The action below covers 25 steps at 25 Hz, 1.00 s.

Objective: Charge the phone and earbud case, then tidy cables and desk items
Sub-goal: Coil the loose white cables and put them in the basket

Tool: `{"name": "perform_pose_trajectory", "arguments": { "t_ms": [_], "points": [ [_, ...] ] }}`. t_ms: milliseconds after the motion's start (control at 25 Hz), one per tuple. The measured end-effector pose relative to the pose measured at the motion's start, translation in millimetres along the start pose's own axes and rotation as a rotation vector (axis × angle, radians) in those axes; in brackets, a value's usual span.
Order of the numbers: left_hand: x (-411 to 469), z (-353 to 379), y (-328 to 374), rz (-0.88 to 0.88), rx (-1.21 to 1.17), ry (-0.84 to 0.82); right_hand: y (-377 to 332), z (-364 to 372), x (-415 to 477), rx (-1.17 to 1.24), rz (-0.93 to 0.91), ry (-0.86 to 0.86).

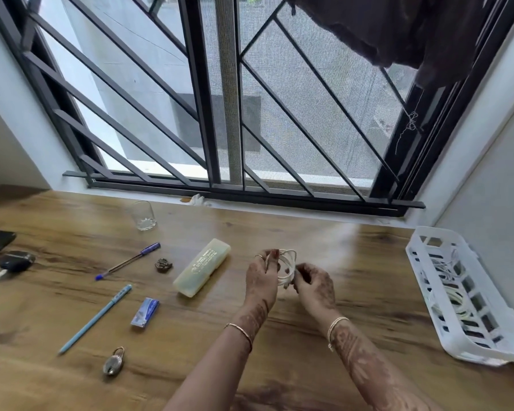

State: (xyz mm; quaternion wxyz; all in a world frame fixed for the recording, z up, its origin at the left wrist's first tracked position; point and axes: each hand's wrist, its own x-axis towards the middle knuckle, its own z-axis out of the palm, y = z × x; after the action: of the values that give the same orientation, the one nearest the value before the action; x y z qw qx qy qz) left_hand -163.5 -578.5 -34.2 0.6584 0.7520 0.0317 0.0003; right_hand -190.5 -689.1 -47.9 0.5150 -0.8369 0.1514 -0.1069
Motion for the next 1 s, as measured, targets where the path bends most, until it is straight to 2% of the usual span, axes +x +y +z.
{"name": "perform_pose_trajectory", "arguments": {
  "t_ms": [160,320,480,640,720,840,1000],
  "points": [
    [0,0,-5,0.138,0.120,0.027,-14,-3,1,0.611,0.333,-0.108],
    [-1,-2,-6,0.222,0.273,0.064,-21,-7,-5,0.830,0.453,-0.258],
    [0,-6,-8,0.248,0.281,0.029,-21,-12,-7,0.791,0.420,-0.321],
    [0,-7,-7,0.291,0.249,-0.019,-17,-17,-5,0.563,0.357,-0.289],
    [1,-9,-8,0.277,0.231,-0.058,-17,-16,-5,0.521,0.322,-0.225],
    [4,-12,-8,0.219,0.281,-0.120,-16,-12,-5,0.588,0.267,-0.087],
    [7,-10,-2,0.037,0.197,-0.148,-12,-3,-6,0.591,0.222,0.027]
  ]
}}
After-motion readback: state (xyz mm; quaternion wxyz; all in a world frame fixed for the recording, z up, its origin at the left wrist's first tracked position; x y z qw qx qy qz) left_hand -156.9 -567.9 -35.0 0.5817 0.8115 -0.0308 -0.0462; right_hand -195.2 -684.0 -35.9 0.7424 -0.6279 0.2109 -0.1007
